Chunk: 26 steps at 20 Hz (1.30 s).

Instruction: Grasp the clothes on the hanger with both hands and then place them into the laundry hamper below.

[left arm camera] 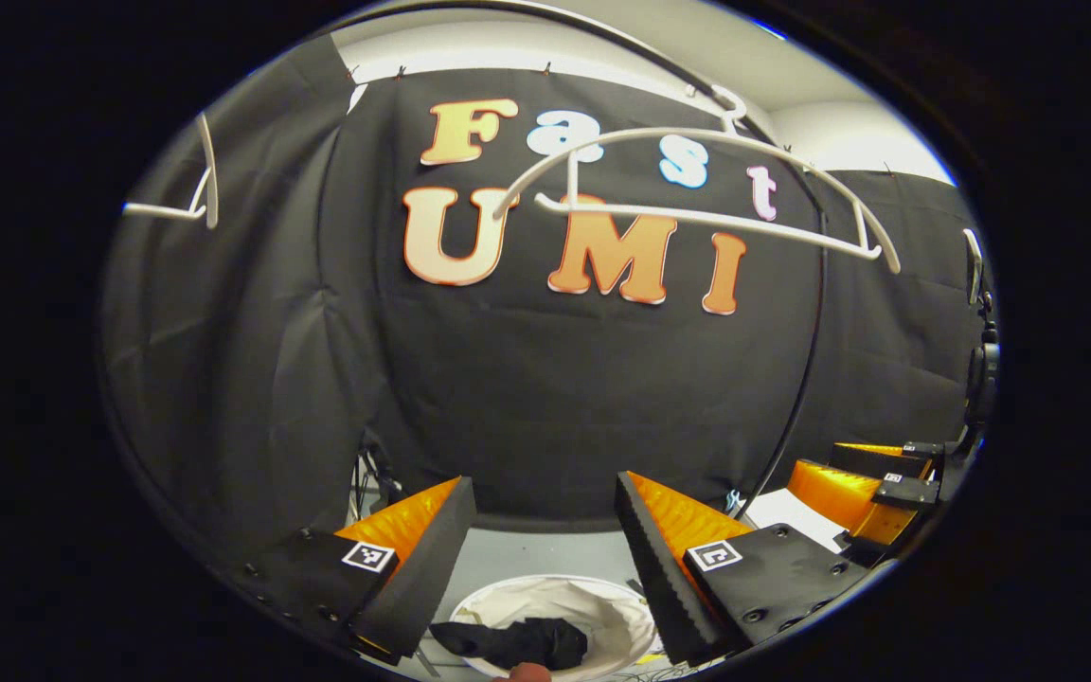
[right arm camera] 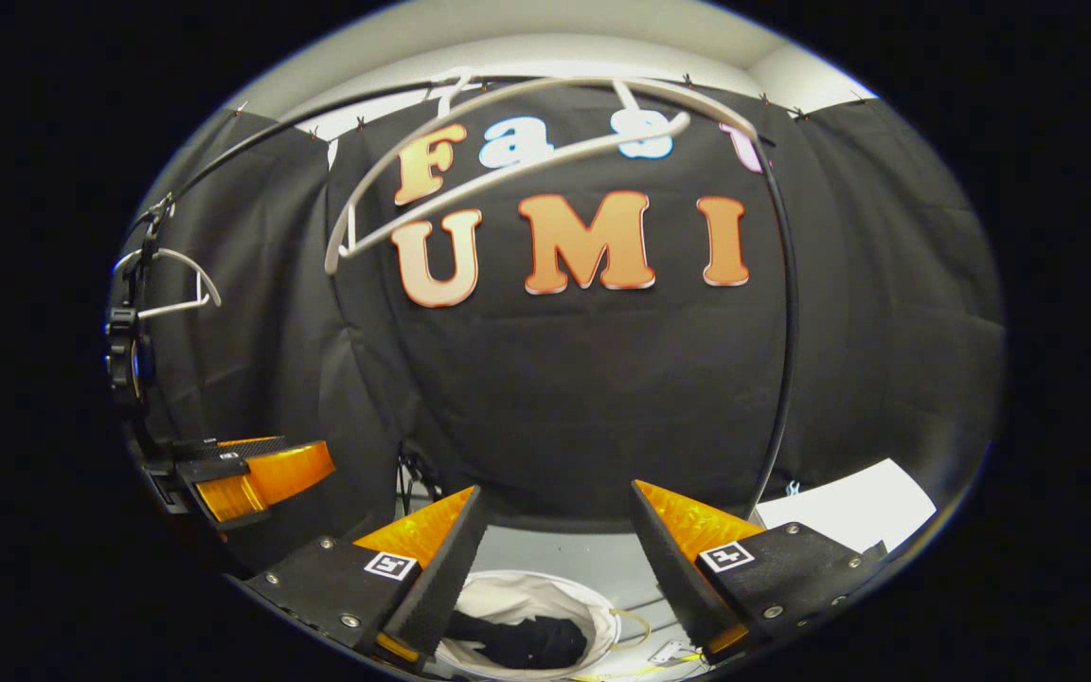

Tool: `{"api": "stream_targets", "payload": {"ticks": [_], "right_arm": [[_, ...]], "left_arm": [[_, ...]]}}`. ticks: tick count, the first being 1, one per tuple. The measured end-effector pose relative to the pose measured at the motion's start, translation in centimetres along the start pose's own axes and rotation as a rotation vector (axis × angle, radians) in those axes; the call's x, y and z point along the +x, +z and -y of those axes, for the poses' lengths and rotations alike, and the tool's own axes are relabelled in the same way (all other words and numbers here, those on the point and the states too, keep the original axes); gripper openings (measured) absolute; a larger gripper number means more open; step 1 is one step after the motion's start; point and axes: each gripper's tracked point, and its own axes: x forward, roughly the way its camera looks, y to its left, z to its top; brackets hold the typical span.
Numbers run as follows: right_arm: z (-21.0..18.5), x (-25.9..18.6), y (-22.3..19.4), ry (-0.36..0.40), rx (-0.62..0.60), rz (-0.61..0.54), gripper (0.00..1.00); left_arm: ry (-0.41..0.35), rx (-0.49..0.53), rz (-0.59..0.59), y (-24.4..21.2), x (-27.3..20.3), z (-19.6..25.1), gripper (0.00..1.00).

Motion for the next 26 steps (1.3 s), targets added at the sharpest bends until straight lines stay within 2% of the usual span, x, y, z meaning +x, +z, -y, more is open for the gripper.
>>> {"api": "stream_targets", "payload": {"ticks": [2, 4, 5, 6, 7, 8, 14, 16, 17, 18, 19, 20, 21, 26], "right_arm": [[0.7, -0.6, 2.4, -0.014, 0.006, 0.047, 0.93], [1.1, -1.6, 4.4, -0.022, 0.009, 0.079, 0.93], [1.7, -2.2, 5.6, -0.035, 0.003, 0.105, 1.0], [2.2, -2.7, 6.7, -0.044, -0.007, 0.133, 1.0], [2.7, -3.1, 7.8, -0.057, -0.017, 0.155, 0.83], [3.1, -3.6, 8.4, -0.069, -0.025, 0.17, 1.0], [5.2, -7.3, 12.1, -0.14, -0.031, 0.28, 1.0], [6.2, -7.9, 12.7, -0.163, -0.033, 0.301, 1.0], [6.4, -8.0, 12.8, -0.171, -0.036, 0.305, 0.92], [6.5, -8.1, 12.9, -0.176, -0.038, 0.308, 1.0], [6.5, -8.2, 13.1, -0.179, -0.04, 0.313, 1.0], [6.6, -8.2, 13.1, -0.18, -0.042, 0.316, 1.0], [6.6, -8.2, 13.1, -0.18, -0.042, 0.314, 1.0], [6.3, -7.8, 12.5, -0.177, -0.052, 0.3, 1.0]], "left_arm": [[-0.008, 0.01, 0.056, 2.6, -0.6, 0.5, 1.0], [-0.006, 0.022, 0.108, 5.2, -0.8, 0.4, 0.95], [-0.002, 0.028, 0.132, 6.4, -1.1, 0.3, 0.94], [0.002, 0.03, 0.153, 7.3, -1.1, 0.1, 0.93], [0.002, 0.029, 0.168, 7.7, -1.4, -0.1, 0.93], [0.006, 0.027, 0.177, 8.1, -1.8, -0.3, 0.93], [0.041, 0.027, 0.222, 9.4, -3.0, -1.5, 0.92], [0.051, 0.025, 0.223, 9.4, -3.2, -1.9, 0.92], [0.053, 0.026, 0.223, 9.4, -3.3, -1.9, 0.93], [0.057, 0.026, 0.225, 9.5, -3.4, -2.1, 1.0], [0.058, 0.026, 0.231, 9.6, -3.4, -2.1, 0.92], [0.059, 0.027, 0.235, 9.8, -3.5, -2.1, 0.96], [0.062, 0.03, 0.237, 9.8, -3.5, -2.2, 0.92], [0.061, 0.036, 0.244, 9.9, -3.7, -2.2, 0.92]]}}
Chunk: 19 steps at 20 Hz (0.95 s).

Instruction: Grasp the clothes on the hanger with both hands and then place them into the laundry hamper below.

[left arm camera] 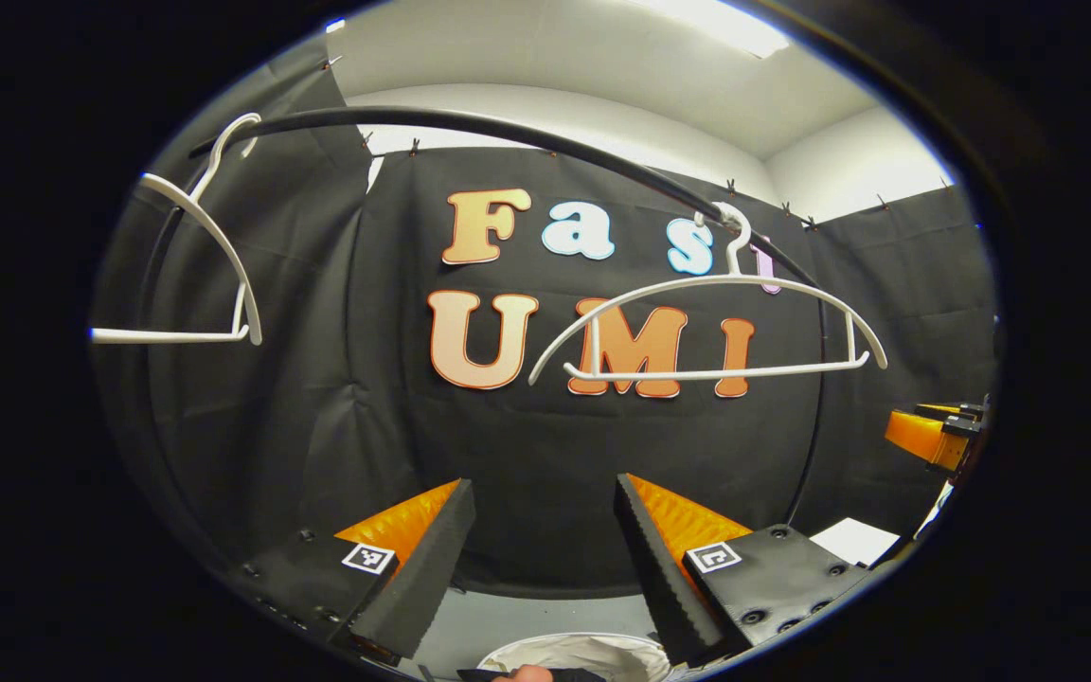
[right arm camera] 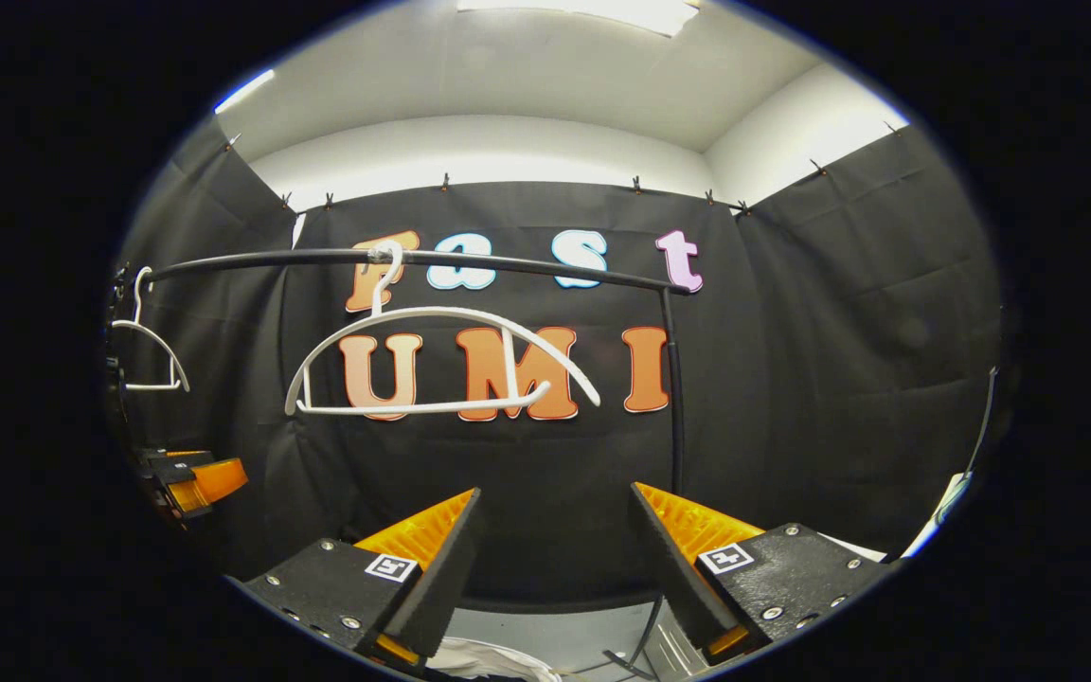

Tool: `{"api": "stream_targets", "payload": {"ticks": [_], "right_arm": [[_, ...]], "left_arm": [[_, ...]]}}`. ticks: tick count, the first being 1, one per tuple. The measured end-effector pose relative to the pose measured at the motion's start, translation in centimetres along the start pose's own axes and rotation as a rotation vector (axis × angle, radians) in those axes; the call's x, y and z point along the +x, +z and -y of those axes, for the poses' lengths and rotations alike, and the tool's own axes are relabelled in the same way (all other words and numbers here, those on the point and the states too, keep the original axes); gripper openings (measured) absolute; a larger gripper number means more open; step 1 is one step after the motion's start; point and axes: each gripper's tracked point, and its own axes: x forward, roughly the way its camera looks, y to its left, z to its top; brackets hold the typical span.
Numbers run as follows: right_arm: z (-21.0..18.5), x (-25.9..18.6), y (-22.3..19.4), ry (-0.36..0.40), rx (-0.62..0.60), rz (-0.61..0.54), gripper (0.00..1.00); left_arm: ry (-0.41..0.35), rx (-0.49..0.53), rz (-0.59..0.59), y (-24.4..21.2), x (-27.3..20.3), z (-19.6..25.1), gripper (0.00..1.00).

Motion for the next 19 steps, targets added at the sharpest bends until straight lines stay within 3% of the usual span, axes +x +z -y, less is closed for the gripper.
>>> {"api": "stream_targets", "payload": {"ticks": [2, 5, 6, 8, 13, 14, 15, 19], "right_arm": [[-0.1, 0.2, 0.1, 0.003, -0.002, -0.002, 1.0], [-0.1, 0.3, -0.3, 0.007, -0.002, -0.009, 1.0], [-0.2, 0.3, -0.3, 0.009, -0.003, -0.01, 0.92], [-0.3, 0.2, -0.5, 0.01, -0.013, -0.009, 0.92], [-0.4, 0.2, -1.3, 0.011, -0.014, -0.024, 0.92], [-0.2, 0.2, -1.3, 0.008, -0.017, -0.024, 0.92], [-0.2, 0.2, -1.4, 0.008, -0.02, -0.026, 0.92], [-0.3, 0.2, -1.4, 0.012, -0.018, -0.031, 0.92]], "left_arm": [[-0.002, 0.0, -0.001, -0.1, 0.0, 0.0, 0.96], [-0.01, -0.012, -0.008, -0.4, 0.1, 0.2, 0.93], [-0.011, -0.014, -0.01, -0.5, 0.2, 0.2, 0.96], [-0.009, -0.011, -0.007, -0.5, 0.2, 0.2, 0.92], [-0.011, -0.029, -0.017, -0.9, 0.4, 0.3, 0.92], [-0.009, -0.03, -0.019, -1.0, 0.4, 0.3, 0.96], [-0.007, -0.028, -0.02, -1.1, 0.4, 0.2, 0.92], [-0.008, -0.018, -0.017, -1.2, 0.3, 0.2, 0.92]]}}
